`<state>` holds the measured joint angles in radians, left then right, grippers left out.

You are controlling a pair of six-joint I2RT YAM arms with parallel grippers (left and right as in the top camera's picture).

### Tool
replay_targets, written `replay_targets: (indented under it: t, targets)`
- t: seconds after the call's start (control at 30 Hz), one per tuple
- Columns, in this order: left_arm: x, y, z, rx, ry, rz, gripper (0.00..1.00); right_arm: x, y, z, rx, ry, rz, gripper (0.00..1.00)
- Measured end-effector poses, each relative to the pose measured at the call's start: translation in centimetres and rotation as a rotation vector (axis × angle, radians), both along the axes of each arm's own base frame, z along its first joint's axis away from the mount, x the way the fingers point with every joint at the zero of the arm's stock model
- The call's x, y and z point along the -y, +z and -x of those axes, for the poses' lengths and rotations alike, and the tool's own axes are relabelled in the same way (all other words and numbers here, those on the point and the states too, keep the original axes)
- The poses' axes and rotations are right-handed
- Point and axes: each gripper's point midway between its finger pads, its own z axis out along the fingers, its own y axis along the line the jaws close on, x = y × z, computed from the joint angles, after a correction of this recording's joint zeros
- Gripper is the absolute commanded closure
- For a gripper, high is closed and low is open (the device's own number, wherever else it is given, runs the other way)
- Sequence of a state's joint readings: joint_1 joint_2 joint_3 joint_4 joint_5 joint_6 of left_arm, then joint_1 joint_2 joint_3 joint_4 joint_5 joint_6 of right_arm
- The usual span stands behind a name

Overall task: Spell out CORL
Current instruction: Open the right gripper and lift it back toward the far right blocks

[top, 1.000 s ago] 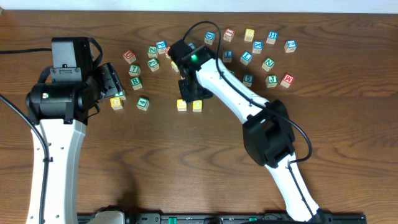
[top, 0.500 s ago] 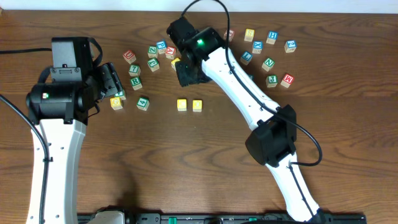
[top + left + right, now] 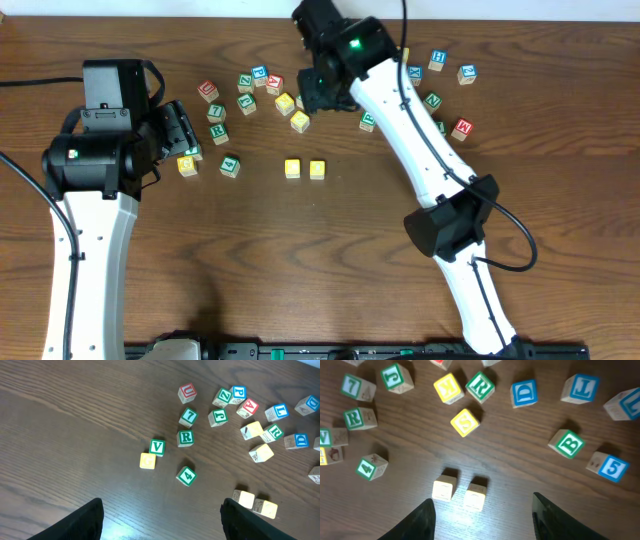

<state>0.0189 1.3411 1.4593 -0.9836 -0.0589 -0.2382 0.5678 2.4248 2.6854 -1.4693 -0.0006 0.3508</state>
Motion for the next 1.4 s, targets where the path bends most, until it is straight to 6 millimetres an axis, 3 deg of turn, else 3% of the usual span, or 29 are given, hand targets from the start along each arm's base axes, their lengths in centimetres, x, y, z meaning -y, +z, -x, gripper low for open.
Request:
replay_targets:
  t: [0.27,0.67,0.97,1.4]
  targets:
    - [0.0,0.0,0.0,0.0,0.0,0.0,0.26,3.0,1.0,-1.2,-0.005,-0.038,-0.016,0.41]
    - [0.0,0.0,0.0,0.0,0.0,0.0,0.26,7.5,0.8,-2.5,-0.046,-0.12,-0.015,0.41]
    - [0.0,0.0,0.0,0.001,0.0,0.0,0.26,11.8,1.1,-5.1,0.001,-0.213,-0.014,0.41]
    - [0.0,0.0,0.0,-0.001,0.0,0.0,0.26,14.3,1.0,-5.7,0.003,-0.302,0.014,0.42]
